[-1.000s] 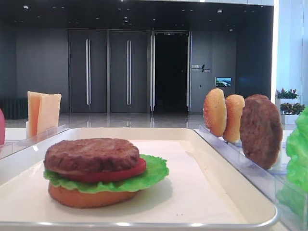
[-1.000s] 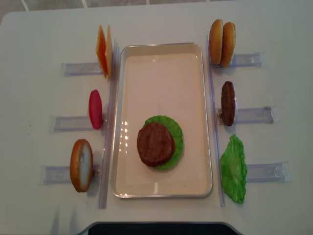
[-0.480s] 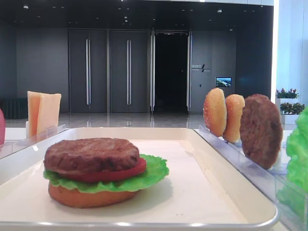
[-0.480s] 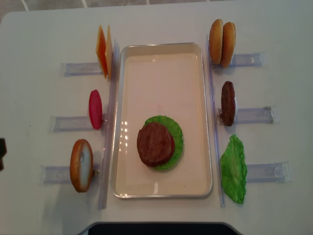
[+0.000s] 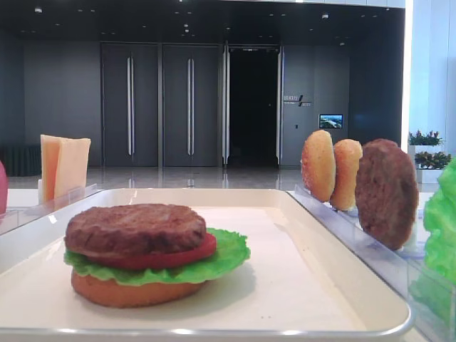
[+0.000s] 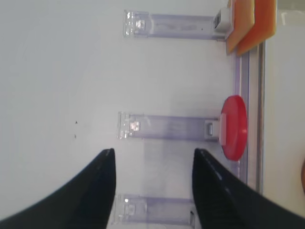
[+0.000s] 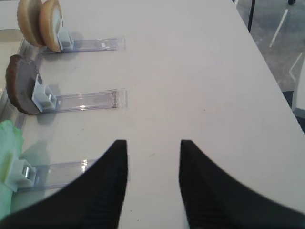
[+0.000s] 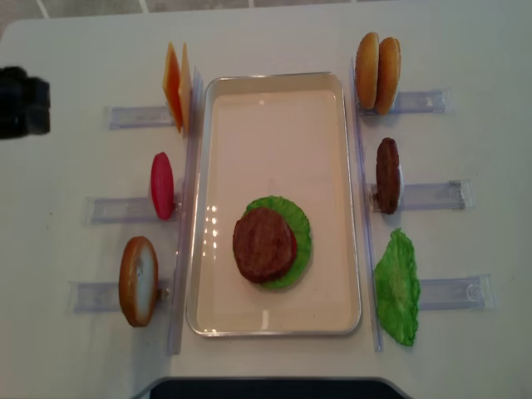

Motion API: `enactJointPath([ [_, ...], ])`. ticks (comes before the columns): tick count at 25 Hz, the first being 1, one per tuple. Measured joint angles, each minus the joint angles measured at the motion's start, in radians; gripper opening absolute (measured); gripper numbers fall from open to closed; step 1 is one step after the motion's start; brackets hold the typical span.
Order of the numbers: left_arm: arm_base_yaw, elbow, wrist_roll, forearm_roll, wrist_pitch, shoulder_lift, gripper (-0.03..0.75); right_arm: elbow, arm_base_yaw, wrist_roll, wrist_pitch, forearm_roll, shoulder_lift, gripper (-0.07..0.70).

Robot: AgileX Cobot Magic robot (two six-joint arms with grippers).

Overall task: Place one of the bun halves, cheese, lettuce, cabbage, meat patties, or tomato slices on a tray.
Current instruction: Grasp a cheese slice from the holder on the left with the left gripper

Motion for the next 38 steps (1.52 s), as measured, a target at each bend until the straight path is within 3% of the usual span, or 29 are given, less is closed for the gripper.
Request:
enactJointPath([
  [6, 0.0, -0.196, 0.0, -0.017, 0.005, 0.222, 0.401, 0.0, 0.0, 0.0, 0.0, 0.0, 0.0, 0.286],
  [12, 0.0, -0.397, 0.0, -0.02, 0.057, 0.423, 0.401, 0.0, 0.0, 0.0, 0.0, 0.0, 0.0, 0.286],
  [26, 0.0, -0.724, 0.004, -0.052, 0.14, 0.734, 0.401, 0.0, 0.0, 0.0, 0.0, 0.0, 0.0, 0.286],
  [33, -0.013, -0.8, 0.018, -0.082, 0.166, 0.79, 0.401, 0.0, 0.0, 0.0, 0.0, 0.0, 0.0, 0.286],
  [38, -0.116, -0.803, -0.002, -0.077, 0.169, 0.793, 0.401, 0.0, 0.0, 0.0, 0.0, 0.0, 0.0, 0.286],
])
